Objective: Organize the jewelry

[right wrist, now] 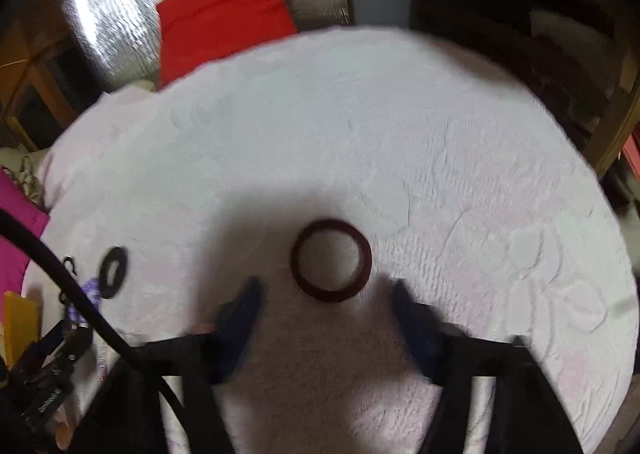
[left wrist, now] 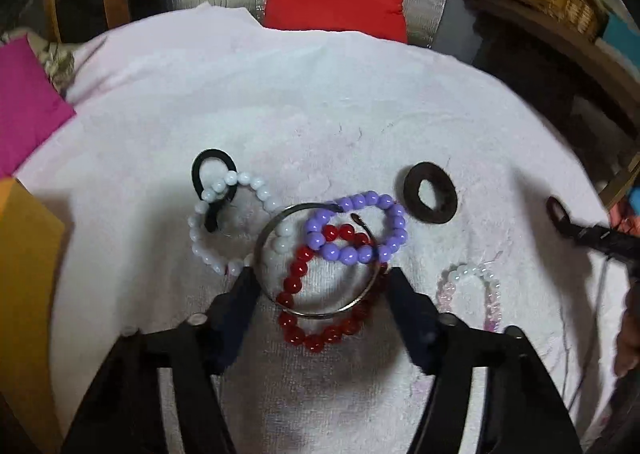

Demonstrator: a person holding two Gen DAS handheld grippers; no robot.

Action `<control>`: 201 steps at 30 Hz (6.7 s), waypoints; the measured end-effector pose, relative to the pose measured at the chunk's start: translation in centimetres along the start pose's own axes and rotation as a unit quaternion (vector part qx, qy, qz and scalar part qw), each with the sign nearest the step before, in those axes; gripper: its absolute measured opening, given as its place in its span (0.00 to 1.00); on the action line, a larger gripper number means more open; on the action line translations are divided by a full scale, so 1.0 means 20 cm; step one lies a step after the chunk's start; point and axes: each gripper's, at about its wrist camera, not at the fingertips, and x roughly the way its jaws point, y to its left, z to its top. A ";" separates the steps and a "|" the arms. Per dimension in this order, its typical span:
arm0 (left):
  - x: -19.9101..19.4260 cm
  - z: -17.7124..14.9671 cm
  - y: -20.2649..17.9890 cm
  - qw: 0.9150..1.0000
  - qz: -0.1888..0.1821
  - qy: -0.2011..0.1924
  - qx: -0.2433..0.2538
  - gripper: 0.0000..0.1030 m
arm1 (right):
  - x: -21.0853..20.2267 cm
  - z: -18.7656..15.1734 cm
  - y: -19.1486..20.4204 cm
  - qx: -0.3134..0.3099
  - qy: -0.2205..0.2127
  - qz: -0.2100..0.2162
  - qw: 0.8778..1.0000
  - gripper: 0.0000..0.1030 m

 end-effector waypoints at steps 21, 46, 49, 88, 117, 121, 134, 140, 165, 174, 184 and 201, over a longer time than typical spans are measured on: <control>-0.34 -0.13 0.17 0.998 0.028 -0.056 -0.027 0.58 | -0.23 -0.12 0.15 -0.013 -0.038 0.069 0.997 0.15; -1.42 -0.57 1.23 0.899 0.245 -0.242 -0.271 0.59 | -0.80 -0.57 1.60 -0.228 -0.083 0.235 0.941 0.15; -1.37 -0.61 1.37 0.892 0.264 -0.214 -0.297 0.59 | -0.83 -0.62 1.82 -0.239 -0.066 0.279 0.928 0.15; -1.16 -0.43 0.72 0.907 0.307 -0.242 -0.154 0.86 | -0.79 -0.30 1.23 -0.108 -0.113 0.182 0.971 0.44; -0.71 -0.30 0.06 0.974 0.129 -0.183 0.029 0.98 | -0.57 -0.17 0.15 0.061 -0.138 0.067 0.986 0.55; -0.67 -0.29 0.13 0.974 0.130 -0.185 0.015 0.98 | -0.52 -0.18 0.16 0.066 -0.139 0.109 0.982 0.55; -0.49 -0.30 0.17 0.984 0.094 -0.148 0.023 0.97 | -0.35 -0.21 0.26 -0.012 -0.072 0.215 0.974 0.55; -0.41 -0.28 0.12 0.986 0.117 -0.116 0.026 0.97 | -0.25 -0.26 0.34 -0.028 -0.028 0.231 0.972 0.54; -0.33 -0.23 0.12 0.984 0.150 -0.094 0.014 0.97 | -0.07 -0.39 0.53 -0.100 -0.013 0.113 0.989 0.08; -0.31 -0.20 0.03 0.984 0.146 -0.100 0.027 0.97 | -0.13 -0.35 0.42 -0.080 -0.028 0.113 0.990 0.08; -0.26 -0.16 -0.03 0.985 0.136 -0.098 0.031 0.97 | -0.15 -0.33 0.36 -0.065 -0.032 0.112 0.991 0.08; -0.09 -0.14 0.09 1.000 0.012 -0.019 -0.002 0.97 | -0.13 -0.31 0.34 -0.040 -0.022 0.127 0.991 0.08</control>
